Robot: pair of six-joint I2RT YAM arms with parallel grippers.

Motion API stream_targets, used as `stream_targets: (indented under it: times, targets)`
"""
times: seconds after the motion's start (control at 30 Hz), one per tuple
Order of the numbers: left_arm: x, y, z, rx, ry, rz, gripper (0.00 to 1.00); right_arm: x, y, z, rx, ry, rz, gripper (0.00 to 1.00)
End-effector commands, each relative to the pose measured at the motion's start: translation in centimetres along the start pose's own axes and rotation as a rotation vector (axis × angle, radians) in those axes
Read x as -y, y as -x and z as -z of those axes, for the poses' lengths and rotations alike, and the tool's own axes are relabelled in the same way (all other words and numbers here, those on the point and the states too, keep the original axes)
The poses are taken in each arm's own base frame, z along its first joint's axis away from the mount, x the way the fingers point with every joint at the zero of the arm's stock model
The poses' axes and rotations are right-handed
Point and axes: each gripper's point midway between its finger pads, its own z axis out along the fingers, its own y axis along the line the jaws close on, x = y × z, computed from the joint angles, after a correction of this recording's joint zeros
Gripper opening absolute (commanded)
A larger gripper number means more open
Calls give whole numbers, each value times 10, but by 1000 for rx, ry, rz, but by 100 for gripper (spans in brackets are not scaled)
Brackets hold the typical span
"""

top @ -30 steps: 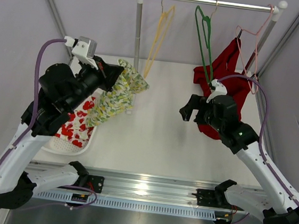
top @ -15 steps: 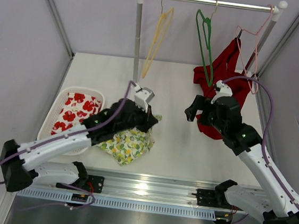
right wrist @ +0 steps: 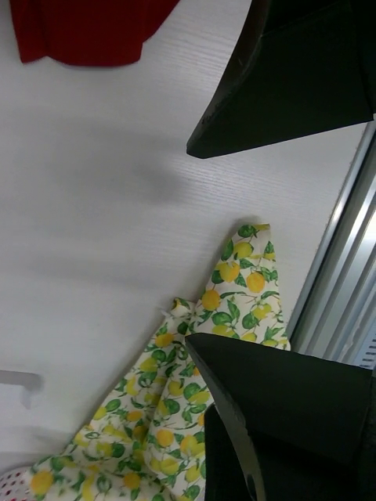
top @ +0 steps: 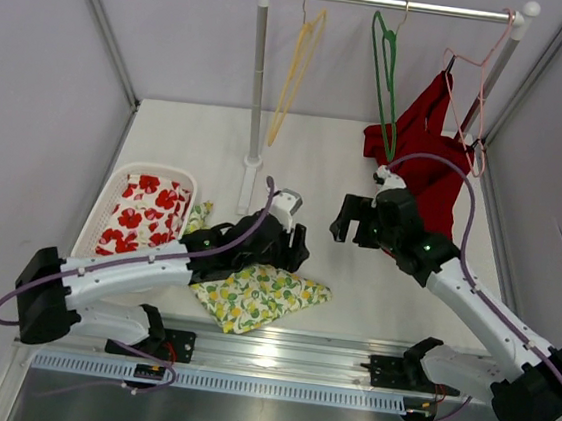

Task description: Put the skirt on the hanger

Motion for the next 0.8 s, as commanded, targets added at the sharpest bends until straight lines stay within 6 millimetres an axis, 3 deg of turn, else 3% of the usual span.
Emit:
stream_targets:
  times: [0.0, 0.03, 0.17, 0.23, 0.27, 0.3, 0.4, 0.53, 0.63, 0.73, 0.77]
  targets:
    - [-50, 16, 28, 95, 262, 118, 65, -20, -13, -16, -20, 55, -10, 99]
    - [-70, 9, 38, 81, 364, 121, 62, -27, -28, -25, -52, 63, 1, 99]
    - [-115, -18, 58, 62, 592, 246, 62, -38, -61, -54, -130, 65, 24, 99]
    - [-129, -24, 60, 59, 628, 310, 61, -50, -74, -66, -153, 84, 49, 98]
    - [-141, -43, 58, 40, 646, 336, 59, -53, -81, -73, -170, 82, 57, 96]
    - [-147, -49, 54, 19, 632, 384, 58, -54, -95, -85, -207, 77, 68, 95]
    - [-164, -84, 43, -41, 640, 417, 55, -61, -113, -102, -253, 84, 82, 92]
    - [-171, -108, 38, -115, 672, 401, 51, -78, -137, -105, -302, 104, 118, 88]
    - [-169, -120, 35, -144, 652, 408, 36, -82, -150, -107, -322, 91, 127, 84]
    - [-167, -127, 36, -150, 629, 431, 7, -86, -163, -107, -345, 100, 122, 79]
    - [-167, -131, 37, -156, 626, 432, 2, -87, -163, -108, -342, 103, 119, 79]
